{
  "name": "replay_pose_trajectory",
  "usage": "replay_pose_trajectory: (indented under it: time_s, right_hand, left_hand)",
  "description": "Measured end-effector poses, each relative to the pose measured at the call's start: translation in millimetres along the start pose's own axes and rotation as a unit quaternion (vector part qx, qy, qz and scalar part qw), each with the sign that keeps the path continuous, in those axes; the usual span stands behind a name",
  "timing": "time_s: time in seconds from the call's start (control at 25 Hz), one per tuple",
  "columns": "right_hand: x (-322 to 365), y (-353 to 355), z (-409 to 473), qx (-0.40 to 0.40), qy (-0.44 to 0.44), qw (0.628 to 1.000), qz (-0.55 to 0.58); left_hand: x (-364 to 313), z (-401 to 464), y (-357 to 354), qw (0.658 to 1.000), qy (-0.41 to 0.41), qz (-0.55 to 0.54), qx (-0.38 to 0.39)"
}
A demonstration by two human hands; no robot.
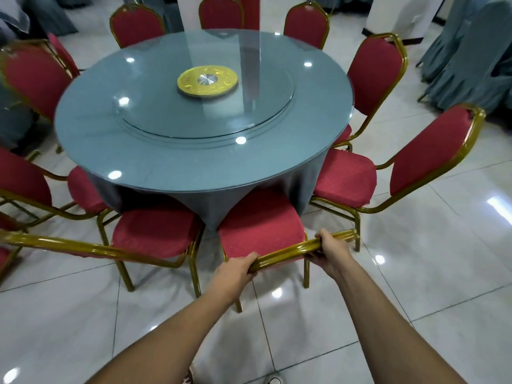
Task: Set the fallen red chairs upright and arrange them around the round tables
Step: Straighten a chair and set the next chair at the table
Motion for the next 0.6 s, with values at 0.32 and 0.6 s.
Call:
replay_pose_trajectory:
  time_s: [0.32, 0.6]
  right_hand:
    - [6, 20, 27, 0.034, 0.011, 0.985, -0.169]
    - [101, 111, 55, -0.169, 0.205, 0.901, -0.342]
  left_hand:
    - [-24, 23, -5, 0.997, 0.034, 0.06, -0.023]
    - [-145, 148, -3, 0.99, -0.136, 0.023, -0.028]
Point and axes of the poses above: each hand's wrist, its own z-axis towards the middle knuckle, its own y-axis out of the back of the hand, x = y × z, the point moved 7 cm from there along z, towards the middle knuckle, and after that the axes turned 9 degrees about -y, right-handed, at the moved point
